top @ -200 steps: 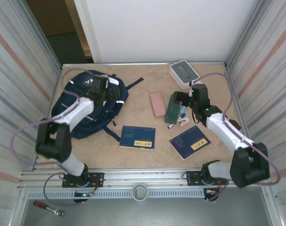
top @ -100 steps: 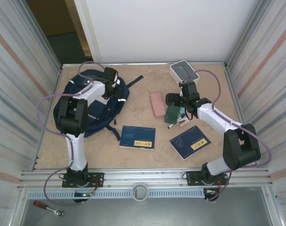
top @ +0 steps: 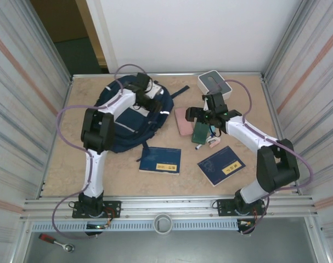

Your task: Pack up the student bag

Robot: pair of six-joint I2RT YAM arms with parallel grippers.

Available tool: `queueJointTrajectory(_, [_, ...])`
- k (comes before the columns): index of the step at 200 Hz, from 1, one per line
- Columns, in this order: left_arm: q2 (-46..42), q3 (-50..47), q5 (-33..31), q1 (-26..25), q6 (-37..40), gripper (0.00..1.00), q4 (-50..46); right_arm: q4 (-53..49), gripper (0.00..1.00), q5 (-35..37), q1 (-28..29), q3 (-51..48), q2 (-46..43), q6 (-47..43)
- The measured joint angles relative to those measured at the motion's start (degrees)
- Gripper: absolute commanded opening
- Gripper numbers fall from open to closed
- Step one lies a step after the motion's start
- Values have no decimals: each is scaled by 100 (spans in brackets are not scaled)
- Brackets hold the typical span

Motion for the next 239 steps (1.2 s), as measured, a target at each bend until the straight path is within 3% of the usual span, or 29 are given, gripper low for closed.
queueJointTrajectory(32, [-459, -356, 31, -216, -247, 70, 247, 48, 97, -175, 188, 629, 719, 136])
queueJointTrajectory(77, [-3303, -3375, -898, 295, -2041, 81, 1228, 201, 87, -310, 129, 2129, 2273, 210])
queueJointTrajectory(103, [-4728, -4684, -1646, 319, -2883, 92, 1331, 254, 70, -573, -48, 2979, 3147, 348])
queueJointTrajectory(134, [-5718, -5775, -2015, 522, -3541, 93, 1008, 343, 50, -1141, -238, 3757, 4039, 592])
queueJointTrajectory(161, [-6137, -6553, -1801, 994, -4002, 93, 892, 367, 25, -1589, -264, 4046, 4365, 721])
queueJointTrajectory(191, [-6030, -6992, -933, 1360, -4409, 85, 1180, 417, 4, -1943, -289, 4116, 4363, 826])
queueJointTrajectory(239, [-4863, -6472, -195, 1464, -4621, 64, 1733, 778, 0, -2166, -363, 3150, 3637, 966])
